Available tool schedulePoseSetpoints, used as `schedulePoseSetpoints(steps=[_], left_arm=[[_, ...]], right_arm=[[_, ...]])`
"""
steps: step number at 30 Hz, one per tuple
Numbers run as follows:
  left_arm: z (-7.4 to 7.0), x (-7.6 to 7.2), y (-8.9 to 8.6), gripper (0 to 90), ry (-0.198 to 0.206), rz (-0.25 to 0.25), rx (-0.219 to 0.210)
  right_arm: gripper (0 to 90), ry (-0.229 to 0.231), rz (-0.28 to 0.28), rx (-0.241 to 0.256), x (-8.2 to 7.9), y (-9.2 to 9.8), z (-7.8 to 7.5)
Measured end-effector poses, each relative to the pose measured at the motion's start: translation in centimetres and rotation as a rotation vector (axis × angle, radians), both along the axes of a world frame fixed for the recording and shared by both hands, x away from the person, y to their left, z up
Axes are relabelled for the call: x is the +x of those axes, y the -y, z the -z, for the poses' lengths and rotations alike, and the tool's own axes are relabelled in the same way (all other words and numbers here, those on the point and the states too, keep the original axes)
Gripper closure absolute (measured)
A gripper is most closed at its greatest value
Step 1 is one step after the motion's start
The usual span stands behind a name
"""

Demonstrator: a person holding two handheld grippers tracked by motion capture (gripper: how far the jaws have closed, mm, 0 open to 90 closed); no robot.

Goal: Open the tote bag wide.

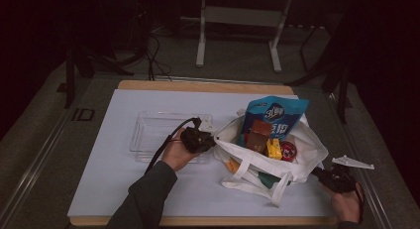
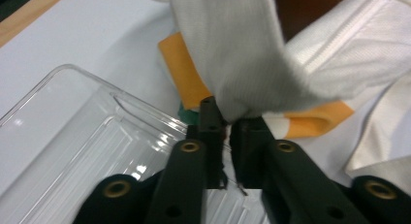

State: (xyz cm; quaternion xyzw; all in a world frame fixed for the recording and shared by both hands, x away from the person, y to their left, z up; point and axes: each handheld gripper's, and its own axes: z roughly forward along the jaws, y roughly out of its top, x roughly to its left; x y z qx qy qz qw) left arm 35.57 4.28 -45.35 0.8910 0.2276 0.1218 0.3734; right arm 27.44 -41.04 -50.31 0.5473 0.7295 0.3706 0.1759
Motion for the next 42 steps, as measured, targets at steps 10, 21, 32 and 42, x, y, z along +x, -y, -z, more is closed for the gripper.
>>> schedulePoseSetpoints(steps=[10, 21, 32, 42], left_arm=[[-0.6, -0.7, -1.6, 66.9, 0.000, -0.003, -0.053], [-2.2, -3.1, -2.6, 62.1, 0.057, 0.020, -0.106], [-4.7, -3.2, -2.7, 61.0, 0.125, -0.015, -0.198], [-5.4, -1.3, -0.8, 61.6, 0.132, -0.047, -0.208]], right_arm=[[65.0, 0.035, -0.018, 0.004, -1.5, 0.4, -2.1], [54.6, 0.112, -0.018, 0.017, -2.8, 0.4, -5.2], [56.3, 0.198, 0.027, -0.010, -1.9, 0.5, -8.2], [59.8, 0.235, 0.032, -0.039, 0.5, 0.1, -9.4]])
